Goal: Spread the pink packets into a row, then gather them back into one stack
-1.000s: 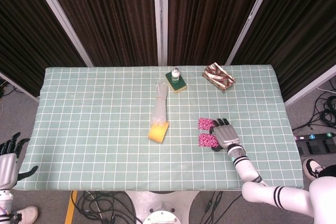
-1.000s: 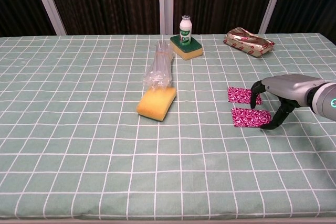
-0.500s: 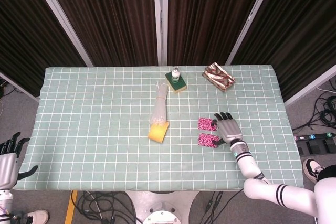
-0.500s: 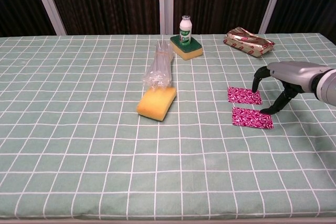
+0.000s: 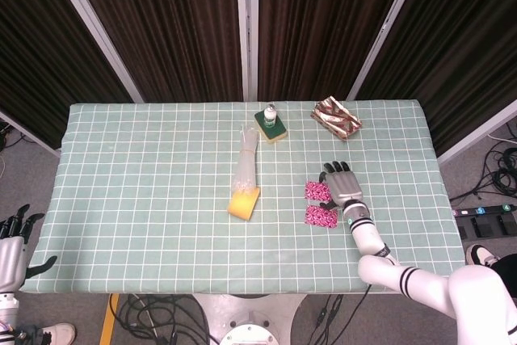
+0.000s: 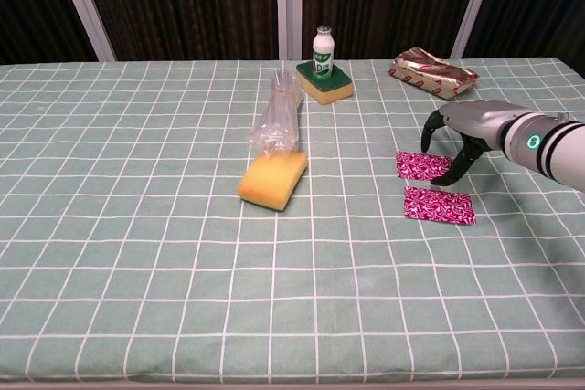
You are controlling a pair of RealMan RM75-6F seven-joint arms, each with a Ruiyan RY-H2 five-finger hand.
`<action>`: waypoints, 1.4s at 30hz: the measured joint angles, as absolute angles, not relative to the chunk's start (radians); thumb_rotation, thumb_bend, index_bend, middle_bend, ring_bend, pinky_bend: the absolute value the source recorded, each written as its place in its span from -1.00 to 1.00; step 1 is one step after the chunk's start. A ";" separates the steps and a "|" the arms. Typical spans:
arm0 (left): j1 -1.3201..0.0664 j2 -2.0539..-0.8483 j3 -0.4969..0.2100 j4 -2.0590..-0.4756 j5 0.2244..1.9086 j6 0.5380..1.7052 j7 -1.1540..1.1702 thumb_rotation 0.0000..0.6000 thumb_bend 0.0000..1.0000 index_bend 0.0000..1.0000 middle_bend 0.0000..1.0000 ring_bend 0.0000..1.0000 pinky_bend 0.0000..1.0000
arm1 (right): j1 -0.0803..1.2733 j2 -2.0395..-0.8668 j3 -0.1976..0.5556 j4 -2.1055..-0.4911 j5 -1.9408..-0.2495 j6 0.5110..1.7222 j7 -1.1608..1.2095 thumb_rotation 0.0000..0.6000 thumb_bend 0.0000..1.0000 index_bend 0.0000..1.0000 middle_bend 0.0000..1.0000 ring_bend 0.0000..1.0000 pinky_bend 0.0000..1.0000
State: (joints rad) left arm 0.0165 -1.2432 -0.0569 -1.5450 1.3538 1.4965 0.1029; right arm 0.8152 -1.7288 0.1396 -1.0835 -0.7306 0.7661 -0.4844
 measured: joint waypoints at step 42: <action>0.017 -1.245 -0.058 -1.537 1.355 1.491 0.079 1.00 -0.75 -0.46 -0.64 -0.69 -0.67 | 0.791 -1.746 0.181 -1.092 -0.797 0.825 -0.487 0.83 -0.68 -0.16 -0.76 -1.00 -1.00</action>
State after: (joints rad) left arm 0.0170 -1.2446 -0.0577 -1.5368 1.3553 1.4910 0.0788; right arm 0.7905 -1.7459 0.1806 -1.0920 -0.7973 0.8253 -0.4873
